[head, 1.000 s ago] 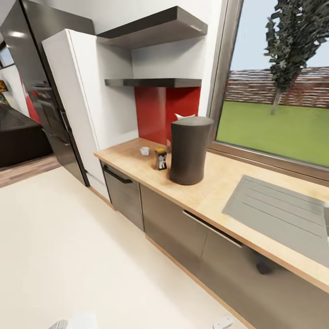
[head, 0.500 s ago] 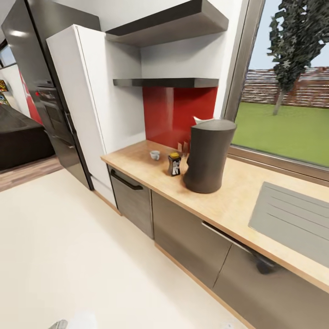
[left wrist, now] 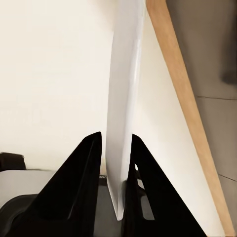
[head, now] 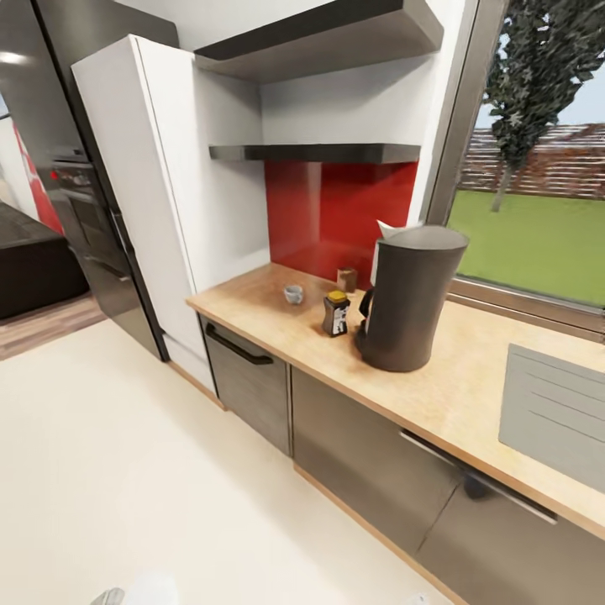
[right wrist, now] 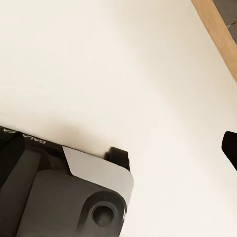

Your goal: Set up a coffee station on the kitchen countertop: keep the coffee maker on the countertop, move the bottle of coffee from the kitchen shelf to the counter next to the coffee maker, place a paper coffee filter on top of the coffee maker, put the saucer next to the coffee maker with the coffee cup on the saucer, and place the electric kettle next to the coffee maker.

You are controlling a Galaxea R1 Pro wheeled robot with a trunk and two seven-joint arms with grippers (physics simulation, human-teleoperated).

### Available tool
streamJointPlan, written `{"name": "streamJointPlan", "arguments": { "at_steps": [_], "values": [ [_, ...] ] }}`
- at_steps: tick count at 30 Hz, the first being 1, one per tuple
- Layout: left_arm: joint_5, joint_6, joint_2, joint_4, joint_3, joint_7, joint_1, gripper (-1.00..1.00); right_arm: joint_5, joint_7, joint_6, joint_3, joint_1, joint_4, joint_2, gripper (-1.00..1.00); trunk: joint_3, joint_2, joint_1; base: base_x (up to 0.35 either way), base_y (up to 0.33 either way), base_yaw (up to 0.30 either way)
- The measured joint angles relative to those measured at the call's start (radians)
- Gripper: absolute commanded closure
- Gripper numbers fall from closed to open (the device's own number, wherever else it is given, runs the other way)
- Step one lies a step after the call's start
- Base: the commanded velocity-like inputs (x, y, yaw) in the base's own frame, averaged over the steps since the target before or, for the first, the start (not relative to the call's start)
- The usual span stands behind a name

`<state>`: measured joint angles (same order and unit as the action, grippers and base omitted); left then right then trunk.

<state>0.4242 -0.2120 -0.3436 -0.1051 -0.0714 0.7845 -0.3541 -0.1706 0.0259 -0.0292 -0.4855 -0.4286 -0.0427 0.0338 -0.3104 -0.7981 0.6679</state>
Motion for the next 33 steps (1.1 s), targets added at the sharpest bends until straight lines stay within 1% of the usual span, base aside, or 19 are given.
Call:
{"name": "streamJointPlan", "arguments": {
  "at_steps": [8,12,14,16,17,19,20,21,23,24,25,26,28,29,30,31,33],
  "values": [
    [0.001,0.000,0.000,0.000,0.000,0.000,0.000,1.00,0.000,0.000,0.000,0.000,0.000,0.000,0.000,-1.00,0.004,0.000,0.000,0.229,0.260,-0.249],
    [0.005,-0.004,-0.001,-0.012,-0.002,0.010,0.000,1.00,0.000,0.000,0.000,0.000,0.000,0.000,0.000,-1.00,0.005,0.000,0.000,0.068,0.074,-0.205],
    [0.006,-0.011,-0.003,-0.021,-0.001,0.044,-0.002,1.00,0.000,0.000,0.000,0.000,0.000,0.000,0.000,-1.00,0.006,0.000,0.000,0.020,0.022,-0.082],
    [0.006,-0.025,-0.009,-0.033,-0.002,0.136,-0.008,1.00,0.000,-0.001,0.000,0.000,0.000,0.000,0.000,-1.00,0.006,0.000,0.000,0.007,0.008,-0.029],
    [0.002,-0.072,-0.018,-0.046,-0.002,0.250,-0.016,1.00,0.000,0.000,0.000,-0.001,0.000,0.001,-0.001,-1.00,0.006,0.000,0.000,0.003,0.003,-0.011],
    [-0.003,-0.161,-0.034,-0.091,0.002,0.364,-0.043,1.00,0.000,0.000,-0.001,-0.001,0.000,0.002,-0.001,-1.00,0.006,0.000,0.000,0.002,0.002,-0.006],
    [-0.006,-0.187,-0.037,-0.109,0.005,0.389,-0.051,1.00,0.000,0.000,-0.001,-0.001,0.001,0.002,0.000,-1.00,0.006,0.000,0.000,0.001,0.001,-0.004],
    [-0.013,-0.238,-0.040,-0.150,0.003,0.428,-0.066,1.00,0.000,0.000,-0.001,-0.001,0.002,0.003,0.000,-1.00,0.006,0.000,0.000,0.001,0.001,-0.002],
    [-0.023,-0.338,-0.040,-0.255,0.004,0.472,-0.084,1.00,0.000,0.000,-0.001,-0.001,0.005,0.003,-0.001,-1.00,0.006,0.000,0.000,0.000,0.000,-0.001],
    [-0.044,-0.525,-0.018,-0.338,0.009,0.490,-0.101,1.00,0.000,0.000,0.000,-0.002,0.008,0.003,-0.001,-1.00,0.006,0.000,0.001,0.000,0.000,0.000],
    [-0.041,-0.566,-0.009,-0.507,0.005,0.488,-0.108,1.00,0.000,0.000,0.000,-0.002,0.008,0.003,-0.001,-1.00,0.006,0.000,0.000,0.000,0.000,0.000],
    [-0.041,-0.631,0.008,-0.608,0.005,0.478,-0.120,1.00,0.000,0.000,0.000,-0.002,0.008,0.003,-0.001,-1.00,0.006,0.000,0.000,0.000,0.000,0.000],
    [-0.041,-0.729,0.042,-0.691,0.005,0.426,-0.152,1.00,0.001,0.000,0.000,-0.002,0.009,0.003,-0.001,-1.00,0.006,0.000,0.000,0.000,0.000,0.000],
    [-0.038,-0.756,0.060,-0.721,0.004,0.392,-0.175,1.00,0.000,0.000,0.000,-0.002,0.009,0.003,-0.001,-1.00,0.006,0.000,0.000,0.000,0.000,0.000],
    [-0.034,-0.780,0.086,-0.742,0.004,0.348,-0.212,1.00,0.000,0.000,0.000,-0.002,0.010,0.003,-0.001,-1.00,0.006,0.000,0.000,0.000,0.000,0.000],
    [-0.032,-0.790,0.102,-0.747,0.003,0.325,-0.244,1.00,0.001,0.001,0.000,-0.002,0.010,0.003,-0.001,-1.00,0.006,0.000,0.000,0.000,0.000,0.000],
    [-0.031,-0.801,0.127,-0.743,0.002,0.301,-0.298,1.00,0.001,0.002,0.000,-0.002,0.012,0.003,-0.001,-1.00,0.006,0.000,0.000,0.000,0.000,0.000]
  ]
}}
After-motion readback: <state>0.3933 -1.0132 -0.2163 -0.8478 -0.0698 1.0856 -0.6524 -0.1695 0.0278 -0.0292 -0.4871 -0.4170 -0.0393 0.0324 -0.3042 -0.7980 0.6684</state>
